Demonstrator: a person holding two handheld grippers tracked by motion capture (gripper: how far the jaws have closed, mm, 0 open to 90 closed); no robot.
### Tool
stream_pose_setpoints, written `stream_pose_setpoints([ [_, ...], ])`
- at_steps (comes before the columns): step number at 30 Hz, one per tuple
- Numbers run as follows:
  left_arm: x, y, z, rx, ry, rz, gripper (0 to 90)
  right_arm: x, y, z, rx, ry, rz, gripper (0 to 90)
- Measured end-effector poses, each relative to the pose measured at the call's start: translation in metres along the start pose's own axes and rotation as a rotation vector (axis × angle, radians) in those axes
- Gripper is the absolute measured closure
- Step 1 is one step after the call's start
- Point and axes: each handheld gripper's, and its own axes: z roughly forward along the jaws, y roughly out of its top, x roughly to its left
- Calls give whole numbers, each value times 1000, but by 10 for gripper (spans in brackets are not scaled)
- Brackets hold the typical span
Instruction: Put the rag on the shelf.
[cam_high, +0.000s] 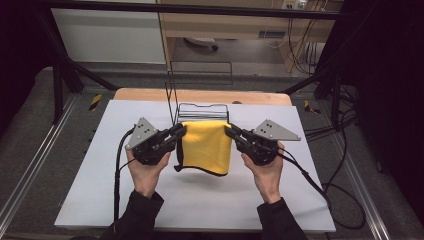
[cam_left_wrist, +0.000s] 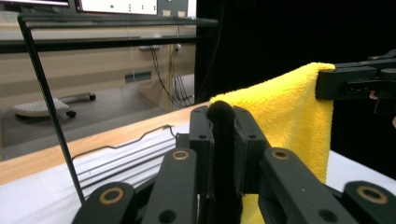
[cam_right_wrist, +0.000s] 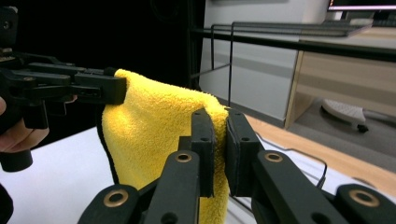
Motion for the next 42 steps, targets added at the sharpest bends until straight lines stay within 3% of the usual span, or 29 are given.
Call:
stream_pose_setpoints([
  [14, 1, 28, -5, -81, 6, 9, 796, 5, 27, -3, -108, -31, -42, 838],
  [31, 4, 64, -8, -183, 17, 18, 797, 8, 56, -2, -218, -58, -52, 839],
  [42, 6, 87, -8, -234, 26, 30, 797, 10, 82, 0, -262, -78, -88, 840],
])
